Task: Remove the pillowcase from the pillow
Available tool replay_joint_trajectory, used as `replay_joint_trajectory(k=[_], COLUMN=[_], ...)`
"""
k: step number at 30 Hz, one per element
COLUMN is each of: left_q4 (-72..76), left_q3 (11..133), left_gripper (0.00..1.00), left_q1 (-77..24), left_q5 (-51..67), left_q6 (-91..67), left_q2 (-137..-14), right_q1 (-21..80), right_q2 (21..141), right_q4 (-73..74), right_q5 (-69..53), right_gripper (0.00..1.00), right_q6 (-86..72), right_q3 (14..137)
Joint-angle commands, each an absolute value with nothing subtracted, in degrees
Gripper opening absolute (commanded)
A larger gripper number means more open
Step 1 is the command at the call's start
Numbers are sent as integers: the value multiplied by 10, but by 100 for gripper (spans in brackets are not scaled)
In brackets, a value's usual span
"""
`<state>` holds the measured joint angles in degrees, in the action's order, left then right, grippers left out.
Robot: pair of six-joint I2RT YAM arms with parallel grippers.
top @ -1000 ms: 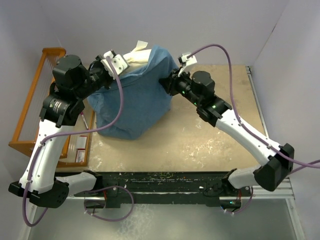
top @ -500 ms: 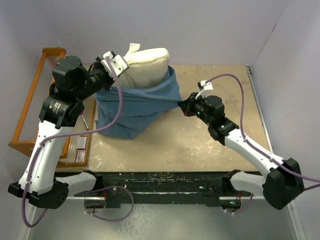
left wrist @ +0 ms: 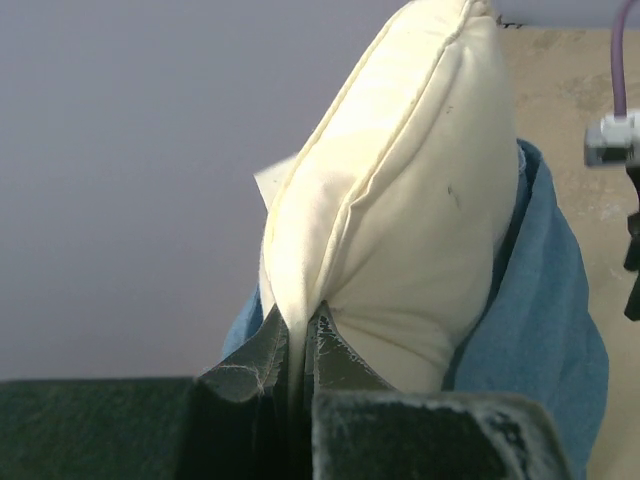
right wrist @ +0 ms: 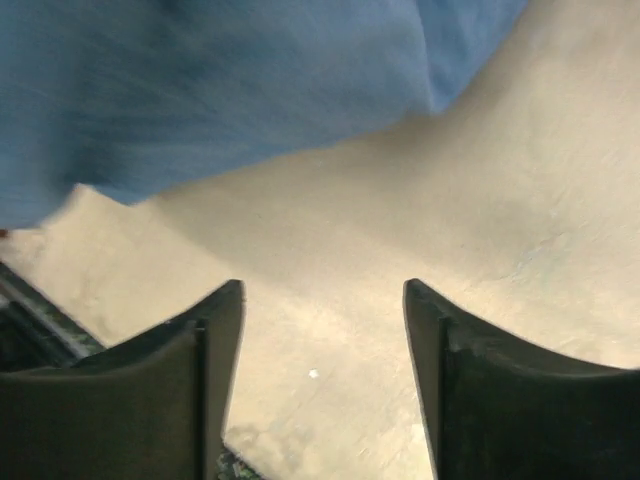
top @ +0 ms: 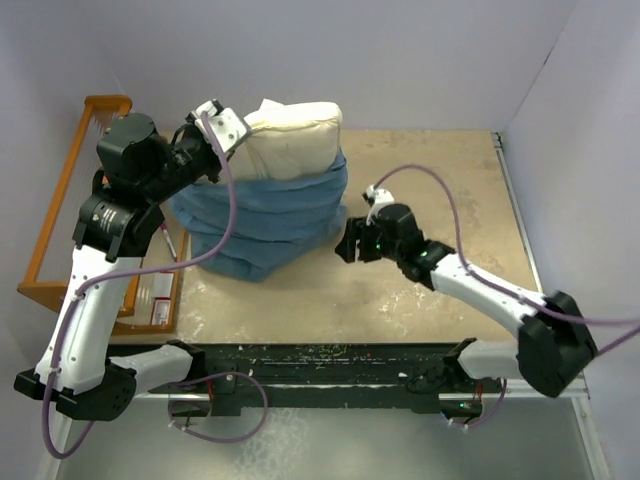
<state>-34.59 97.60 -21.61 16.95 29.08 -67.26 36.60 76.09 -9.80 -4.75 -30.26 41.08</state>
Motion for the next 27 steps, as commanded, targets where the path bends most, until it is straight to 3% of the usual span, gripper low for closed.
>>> replay_joint_trajectory(k=[1, 5, 13, 21, 27], left_q4=[-236, -276, -352, -378, -405], left_q3=[985, 952, 919, 909, 909], left_gripper=[0, 0, 0, 0, 0], left_q1=[-213, -213, -213, -213, -213], left_q5=[218, 276, 346, 398, 431], left_q6=[287, 289, 337, 358, 371], left_q2=[-627, -623, -623, -619, -619], right_q1=[360, 360, 393, 484, 497], right_q2=[615, 649, 785, 893, 905], right_q4=[83, 216, 333, 423, 412], right_q5=[-17, -23, -156, -167, -145], right_gripper=[75, 99, 100, 100, 93], right_q6=[-217, -111, 61, 146, 153], right_q3=[634, 860, 1105, 1188, 1155])
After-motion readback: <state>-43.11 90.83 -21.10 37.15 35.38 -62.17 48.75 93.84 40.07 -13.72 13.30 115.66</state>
